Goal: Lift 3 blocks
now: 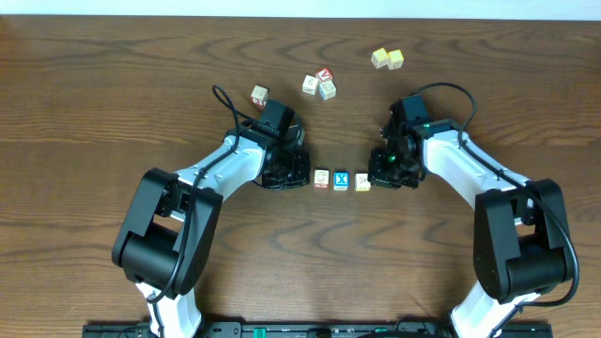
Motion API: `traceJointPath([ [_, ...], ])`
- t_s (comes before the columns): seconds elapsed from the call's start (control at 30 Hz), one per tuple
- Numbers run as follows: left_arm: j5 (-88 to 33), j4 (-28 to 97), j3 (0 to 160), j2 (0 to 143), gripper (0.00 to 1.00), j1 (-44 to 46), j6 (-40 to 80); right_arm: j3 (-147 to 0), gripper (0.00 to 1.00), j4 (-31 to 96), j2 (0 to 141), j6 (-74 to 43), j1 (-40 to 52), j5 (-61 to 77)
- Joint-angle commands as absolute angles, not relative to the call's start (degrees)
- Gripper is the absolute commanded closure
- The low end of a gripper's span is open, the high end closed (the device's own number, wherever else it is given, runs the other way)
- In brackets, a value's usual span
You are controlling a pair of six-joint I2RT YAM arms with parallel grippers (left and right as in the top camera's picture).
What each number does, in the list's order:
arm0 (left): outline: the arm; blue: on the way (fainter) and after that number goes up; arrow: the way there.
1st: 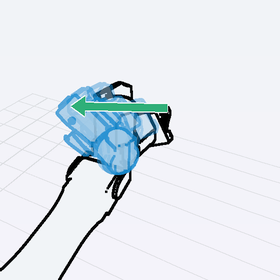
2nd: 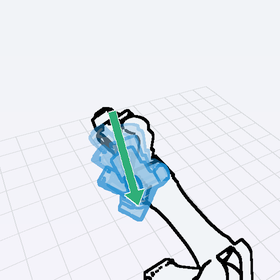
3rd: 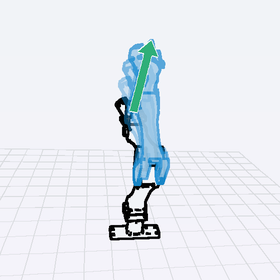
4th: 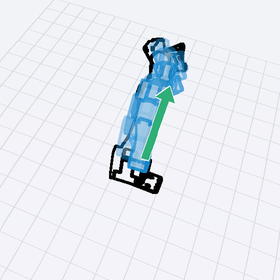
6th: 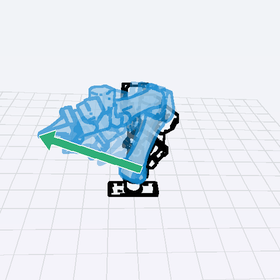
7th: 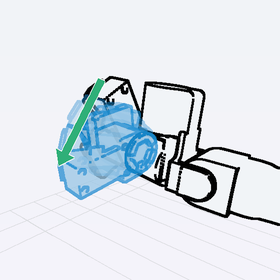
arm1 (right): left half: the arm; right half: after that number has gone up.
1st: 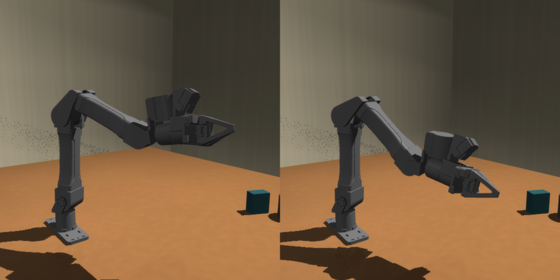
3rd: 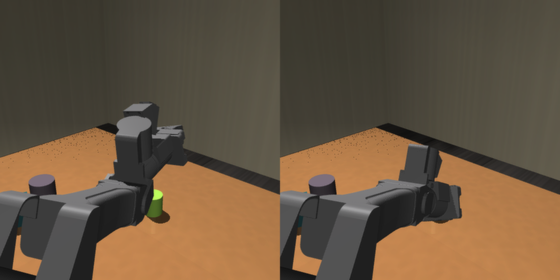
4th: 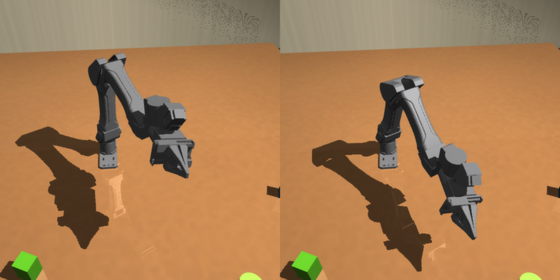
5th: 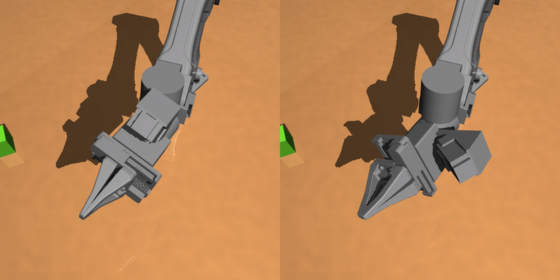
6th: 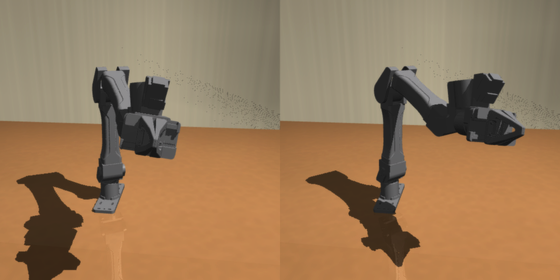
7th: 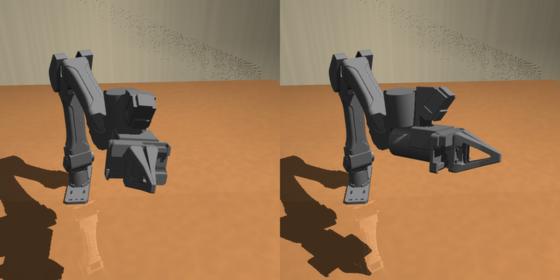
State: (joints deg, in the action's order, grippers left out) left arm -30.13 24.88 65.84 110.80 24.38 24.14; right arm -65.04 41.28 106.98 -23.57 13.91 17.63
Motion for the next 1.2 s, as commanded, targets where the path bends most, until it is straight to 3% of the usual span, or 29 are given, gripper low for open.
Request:
traceJointPath([
  [0.0, -30.9, 25.4, 65.3, 111.2, 0.93, 24.3, 24.1, -64.7, 0.99, 41.4, 106.5, -25.9, 14.4, 19.0],
  [1.17, -31.5, 26.0, 65.3, 111.2, 0.93, 24.4, 24.2, -64.7, 0.99, 40.0, 106.5, -28.7, 16.6, 16.2],
])
